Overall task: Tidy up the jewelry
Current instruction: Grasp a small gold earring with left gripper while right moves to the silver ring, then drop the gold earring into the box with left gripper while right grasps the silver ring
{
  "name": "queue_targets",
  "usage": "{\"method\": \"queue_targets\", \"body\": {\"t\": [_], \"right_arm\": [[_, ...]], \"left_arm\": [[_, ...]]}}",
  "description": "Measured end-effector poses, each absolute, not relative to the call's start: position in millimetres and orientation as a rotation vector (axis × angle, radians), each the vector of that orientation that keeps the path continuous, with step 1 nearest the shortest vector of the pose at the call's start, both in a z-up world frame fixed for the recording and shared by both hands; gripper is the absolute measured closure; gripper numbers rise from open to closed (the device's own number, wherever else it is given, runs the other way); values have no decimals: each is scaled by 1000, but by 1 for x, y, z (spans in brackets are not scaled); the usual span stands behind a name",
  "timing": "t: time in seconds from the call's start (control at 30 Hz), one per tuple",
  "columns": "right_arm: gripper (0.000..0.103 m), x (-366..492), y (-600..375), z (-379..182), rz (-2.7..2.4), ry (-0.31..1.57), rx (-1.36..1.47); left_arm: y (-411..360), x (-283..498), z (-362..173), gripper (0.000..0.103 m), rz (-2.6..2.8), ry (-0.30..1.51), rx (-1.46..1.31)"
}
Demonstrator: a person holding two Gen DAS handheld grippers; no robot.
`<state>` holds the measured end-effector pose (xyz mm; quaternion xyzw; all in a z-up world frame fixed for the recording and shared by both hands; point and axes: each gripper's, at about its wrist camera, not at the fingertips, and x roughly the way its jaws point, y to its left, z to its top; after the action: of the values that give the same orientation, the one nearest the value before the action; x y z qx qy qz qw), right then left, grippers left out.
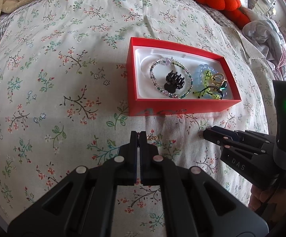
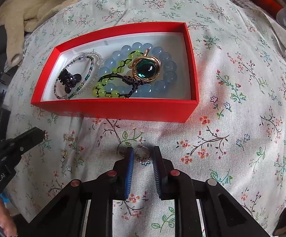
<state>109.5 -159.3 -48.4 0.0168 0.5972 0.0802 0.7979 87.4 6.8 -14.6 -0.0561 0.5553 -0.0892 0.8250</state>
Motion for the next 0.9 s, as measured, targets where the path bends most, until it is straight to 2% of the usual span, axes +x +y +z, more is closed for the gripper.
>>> {"method": "queue_targets", "body": {"t": [0.33, 0.9], "right_arm": [[88, 98, -173, -37, 211, 1272, 63], [88, 81, -214, 20, 245, 1136, 175]], "left_arm": [[5, 85, -9, 101, -199, 1165, -135], [11, 91, 29, 101, -254, 996, -223]]}}
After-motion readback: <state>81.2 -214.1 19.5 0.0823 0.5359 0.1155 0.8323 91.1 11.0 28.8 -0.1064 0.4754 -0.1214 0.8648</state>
